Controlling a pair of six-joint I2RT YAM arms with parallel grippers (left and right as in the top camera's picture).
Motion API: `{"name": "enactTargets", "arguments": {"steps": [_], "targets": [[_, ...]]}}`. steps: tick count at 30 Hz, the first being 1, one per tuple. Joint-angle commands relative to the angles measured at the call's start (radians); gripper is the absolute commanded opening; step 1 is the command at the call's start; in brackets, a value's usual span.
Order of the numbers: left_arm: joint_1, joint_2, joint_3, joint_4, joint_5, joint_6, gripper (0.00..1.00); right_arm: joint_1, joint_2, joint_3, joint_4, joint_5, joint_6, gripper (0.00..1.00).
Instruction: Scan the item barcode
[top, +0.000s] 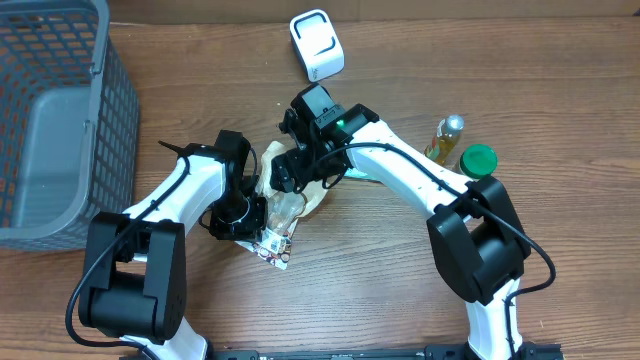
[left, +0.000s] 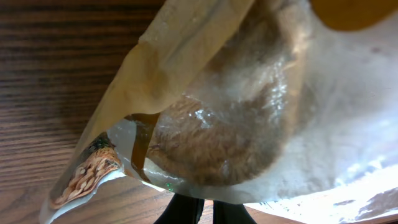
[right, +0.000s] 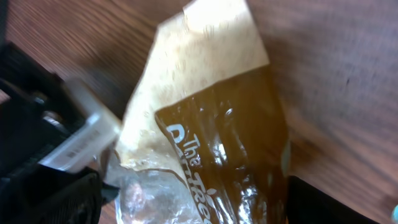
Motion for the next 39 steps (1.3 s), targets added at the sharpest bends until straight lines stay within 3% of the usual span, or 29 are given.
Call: {"name": "enactTargets", "arguments": {"steps": [1, 13, 15, 19, 26, 31, 39], "targets": [[-0.002, 0.066, -0.018, 0.046, -0.101, -0.018, 0.04, 0.019, -0.047, 0.030, 0.034, 0.045, -0.020, 0.88], [-0.001, 0.066, -0.018, 0.052, -0.105, -0.018, 0.04, 0.023, -0.047, 0.031, 0.221, 0.159, -0.023, 0.92], [-0.001, 0.066, -0.018, 0.053, -0.105, -0.018, 0.04, 0.023, -0.047, 0.030, 0.216, 0.164, -0.022, 0.87], [0.001, 0.066, -0.018, 0.052, -0.105, -0.018, 0.04, 0.034, -0.032, 0.006, 0.134, 0.100, -0.023, 0.86], [0.001, 0.066, -0.018, 0.067, -0.114, -0.018, 0.04, 0.068, 0.027, -0.092, 0.186, 0.080, -0.023, 0.87], [0.001, 0.066, -0.018, 0.071, -0.174, -0.029, 0.04, 0.074, 0.062, -0.104, 0.179, 0.071, -0.023, 0.88], [0.001, 0.066, -0.018, 0.100, -0.283, -0.069, 0.04, 0.065, 0.062, -0.104, 0.179, -0.119, -0.021, 0.85]]}}
